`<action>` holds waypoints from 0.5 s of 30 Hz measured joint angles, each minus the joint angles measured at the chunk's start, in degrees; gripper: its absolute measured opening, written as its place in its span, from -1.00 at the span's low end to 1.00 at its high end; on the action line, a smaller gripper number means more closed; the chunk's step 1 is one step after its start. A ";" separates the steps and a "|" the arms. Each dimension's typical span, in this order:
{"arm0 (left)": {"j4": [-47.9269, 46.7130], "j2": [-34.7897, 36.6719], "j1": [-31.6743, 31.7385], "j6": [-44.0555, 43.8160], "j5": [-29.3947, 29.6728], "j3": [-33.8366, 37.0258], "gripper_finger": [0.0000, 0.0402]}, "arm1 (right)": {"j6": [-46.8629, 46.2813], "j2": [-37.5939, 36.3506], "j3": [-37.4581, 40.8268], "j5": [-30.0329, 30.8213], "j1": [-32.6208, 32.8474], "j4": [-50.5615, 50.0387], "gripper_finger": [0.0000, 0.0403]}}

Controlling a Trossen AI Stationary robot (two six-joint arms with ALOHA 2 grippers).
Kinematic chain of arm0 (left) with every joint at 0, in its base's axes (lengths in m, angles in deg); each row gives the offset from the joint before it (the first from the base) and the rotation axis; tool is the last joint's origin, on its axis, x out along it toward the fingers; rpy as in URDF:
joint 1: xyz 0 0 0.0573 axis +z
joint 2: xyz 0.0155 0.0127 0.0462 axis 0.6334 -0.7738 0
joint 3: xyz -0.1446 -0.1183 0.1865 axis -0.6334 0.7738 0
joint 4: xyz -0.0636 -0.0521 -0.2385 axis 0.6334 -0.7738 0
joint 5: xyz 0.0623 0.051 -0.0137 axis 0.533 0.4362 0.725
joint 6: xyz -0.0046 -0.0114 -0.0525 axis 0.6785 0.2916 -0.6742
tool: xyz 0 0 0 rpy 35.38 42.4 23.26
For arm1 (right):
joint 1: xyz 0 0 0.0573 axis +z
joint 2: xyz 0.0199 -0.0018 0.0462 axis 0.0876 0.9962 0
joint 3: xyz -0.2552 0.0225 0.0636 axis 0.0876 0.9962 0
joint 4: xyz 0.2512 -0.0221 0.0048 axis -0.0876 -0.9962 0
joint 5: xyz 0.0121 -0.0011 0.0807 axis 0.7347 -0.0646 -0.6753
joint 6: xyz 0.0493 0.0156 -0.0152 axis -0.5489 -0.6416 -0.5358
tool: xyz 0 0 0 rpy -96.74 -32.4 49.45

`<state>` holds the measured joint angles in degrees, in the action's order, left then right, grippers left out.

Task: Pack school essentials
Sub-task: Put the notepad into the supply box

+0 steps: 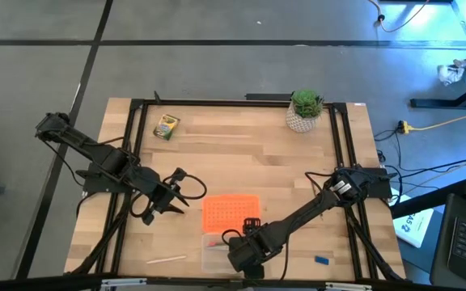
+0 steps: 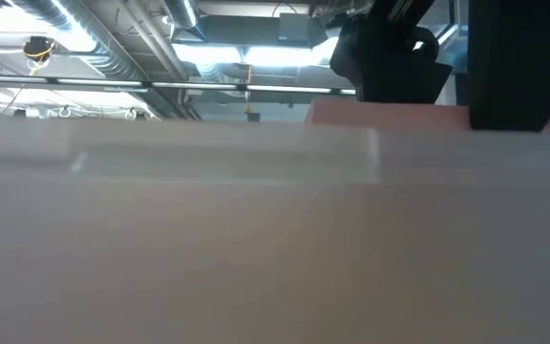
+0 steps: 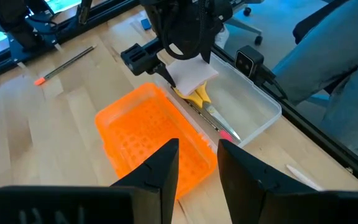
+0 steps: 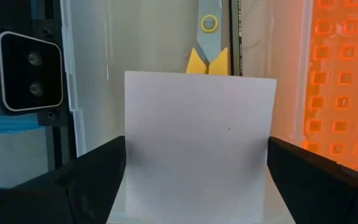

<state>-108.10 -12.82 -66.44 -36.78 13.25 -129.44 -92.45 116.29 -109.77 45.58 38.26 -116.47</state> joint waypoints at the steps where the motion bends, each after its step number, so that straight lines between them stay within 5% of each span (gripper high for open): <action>1: 0.00 0.00 0.00 0.01 -0.02 0.00 -0.48 | 0.05 0.00 0.00 -0.55 0.00 0.16 0.85; 15: 0.00 0.00 0.00 -0.01 -0.01 0.00 -0.48 | -0.22 0.00 0.00 -0.76 0.00 1.23 0.85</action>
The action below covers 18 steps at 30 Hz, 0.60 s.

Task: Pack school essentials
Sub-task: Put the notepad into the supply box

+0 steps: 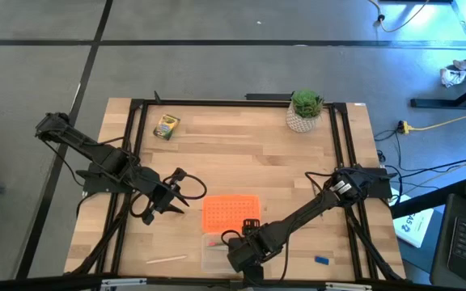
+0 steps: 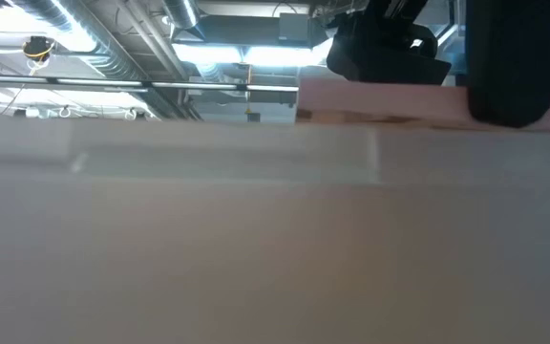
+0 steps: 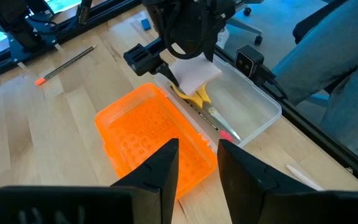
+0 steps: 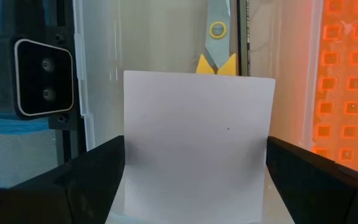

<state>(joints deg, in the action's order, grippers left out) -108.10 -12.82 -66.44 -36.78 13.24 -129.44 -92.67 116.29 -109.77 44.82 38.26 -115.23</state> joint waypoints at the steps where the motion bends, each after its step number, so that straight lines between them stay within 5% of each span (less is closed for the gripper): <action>1: 0.00 0.00 0.00 0.01 0.01 0.00 -0.48 | -0.06 0.00 0.00 0.00 0.00 -0.01 0.85; 18: 0.00 0.02 0.00 0.01 0.00 0.00 -0.48 | -0.75 1.06 -0.02 1.14 0.00 -0.92 0.89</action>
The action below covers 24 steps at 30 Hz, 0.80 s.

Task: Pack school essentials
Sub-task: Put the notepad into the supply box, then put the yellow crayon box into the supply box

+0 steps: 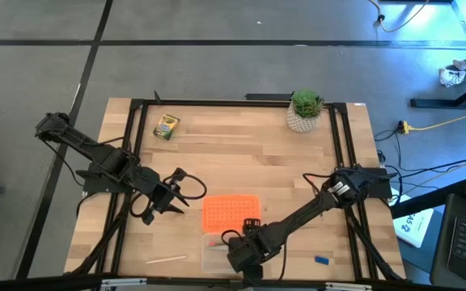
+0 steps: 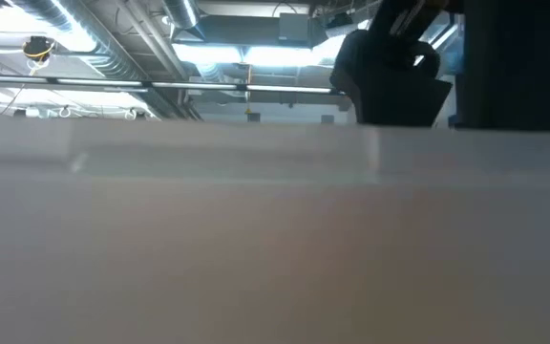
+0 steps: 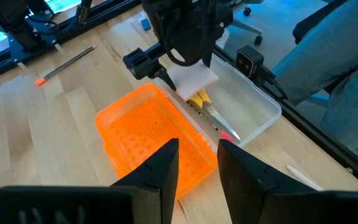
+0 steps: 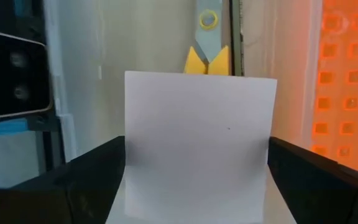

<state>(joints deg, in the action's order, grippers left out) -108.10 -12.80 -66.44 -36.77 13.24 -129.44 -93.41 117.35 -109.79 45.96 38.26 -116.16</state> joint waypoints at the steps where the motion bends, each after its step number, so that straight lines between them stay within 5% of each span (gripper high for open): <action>1: 0.00 0.00 0.00 -0.01 0.01 0.00 -0.48 | -0.66 0.00 0.00 0.02 0.00 -0.02 0.91; 24: -0.01 0.00 0.00 0.00 -0.01 0.00 -0.48 | -0.18 -0.05 -0.02 -2.04 -0.13 -0.60 0.98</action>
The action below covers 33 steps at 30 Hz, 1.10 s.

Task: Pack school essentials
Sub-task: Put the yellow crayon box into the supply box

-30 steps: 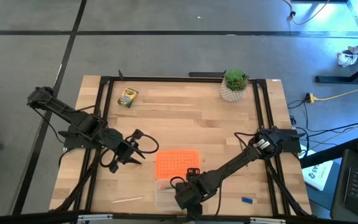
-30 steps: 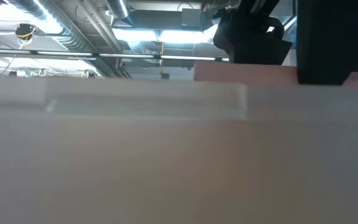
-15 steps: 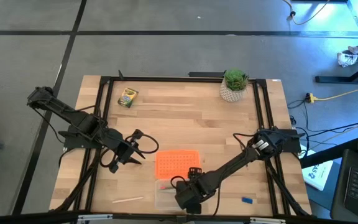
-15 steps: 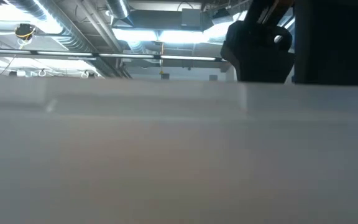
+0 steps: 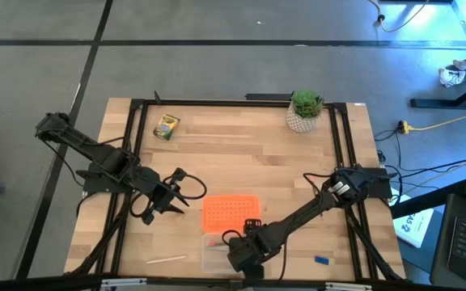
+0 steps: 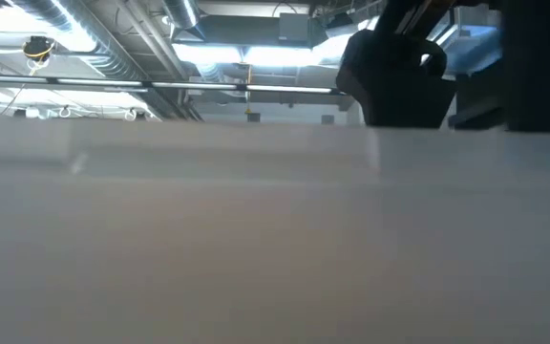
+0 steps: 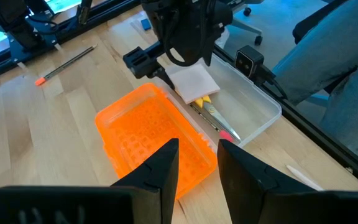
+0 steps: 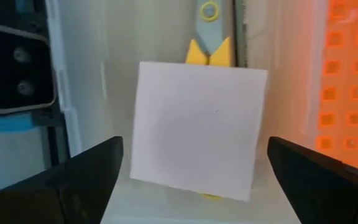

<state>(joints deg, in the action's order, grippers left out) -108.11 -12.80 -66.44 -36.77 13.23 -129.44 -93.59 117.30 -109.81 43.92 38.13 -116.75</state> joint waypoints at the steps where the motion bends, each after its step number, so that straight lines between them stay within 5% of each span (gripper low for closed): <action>1: 0.01 0.00 0.00 0.00 0.00 0.00 -0.48 | 0.44 -0.08 0.01 -0.85 0.01 -0.02 0.98; 17: 0.01 0.00 0.00 -0.02 0.00 0.00 -0.48 | 5.39 -9.06 0.00 10.18 -1.97 0.22 0.97; 33: 0.18 0.00 0.17 9.08 2.47 0.00 -0.48 | 23.83 -17.19 -0.07 10.45 -10.84 -0.12 0.97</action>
<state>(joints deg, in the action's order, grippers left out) -107.93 -12.80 -66.27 -27.69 15.70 -129.44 -69.76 100.11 -109.88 54.37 27.29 -116.87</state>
